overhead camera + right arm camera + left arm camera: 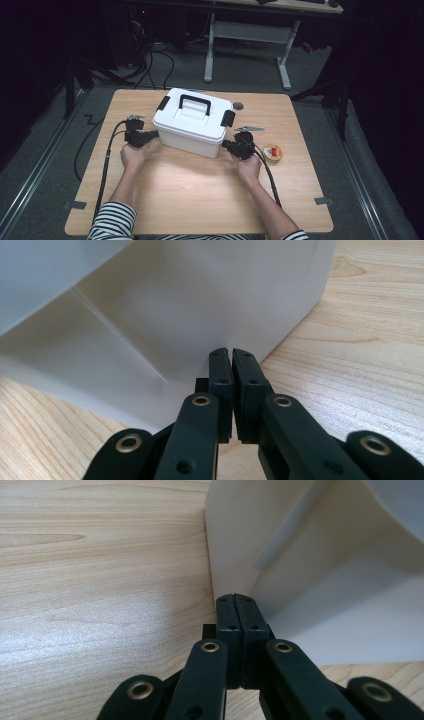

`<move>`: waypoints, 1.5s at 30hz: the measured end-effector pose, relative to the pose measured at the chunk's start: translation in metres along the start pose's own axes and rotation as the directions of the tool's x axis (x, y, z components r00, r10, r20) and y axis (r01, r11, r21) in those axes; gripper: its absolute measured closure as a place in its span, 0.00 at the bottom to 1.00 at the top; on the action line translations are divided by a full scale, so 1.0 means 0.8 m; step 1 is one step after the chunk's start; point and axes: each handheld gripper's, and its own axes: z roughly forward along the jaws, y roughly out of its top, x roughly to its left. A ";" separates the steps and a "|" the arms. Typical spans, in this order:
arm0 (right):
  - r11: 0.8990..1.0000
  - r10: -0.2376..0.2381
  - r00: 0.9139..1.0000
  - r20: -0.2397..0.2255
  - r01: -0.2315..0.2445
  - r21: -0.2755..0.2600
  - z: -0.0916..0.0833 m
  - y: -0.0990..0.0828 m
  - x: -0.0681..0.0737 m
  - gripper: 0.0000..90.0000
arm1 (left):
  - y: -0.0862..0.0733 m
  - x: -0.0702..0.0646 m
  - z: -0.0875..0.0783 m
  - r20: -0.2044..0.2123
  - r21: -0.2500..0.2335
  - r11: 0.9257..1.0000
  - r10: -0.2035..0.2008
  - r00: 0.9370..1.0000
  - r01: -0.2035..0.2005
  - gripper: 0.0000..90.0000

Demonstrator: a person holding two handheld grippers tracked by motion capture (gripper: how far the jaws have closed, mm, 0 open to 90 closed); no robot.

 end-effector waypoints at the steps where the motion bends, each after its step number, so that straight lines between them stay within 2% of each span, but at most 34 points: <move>1: 1.000 -0.001 1.000 -0.001 0.001 0.002 0.000 0.000 0.000 0.98 | 0.000 0.000 0.000 0.000 0.001 1.000 0.000 1.000 0.000 1.00; 10: 1.000 -0.001 1.000 -0.002 0.001 0.012 -0.001 0.000 -0.004 0.98 | -0.001 -0.003 0.001 0.007 0.006 1.000 0.015 1.000 -0.015 1.00; 25: 0.999 -0.004 1.000 0.011 0.004 0.033 -0.003 0.000 -0.009 0.99 | -0.002 -0.008 0.001 0.045 0.026 0.999 0.035 0.998 -0.036 1.00; 45: 0.998 0.000 1.000 0.028 -0.002 0.055 -0.013 -0.002 -0.022 1.00 | -0.006 -0.027 0.001 0.077 0.044 0.995 0.083 0.994 -0.087 1.00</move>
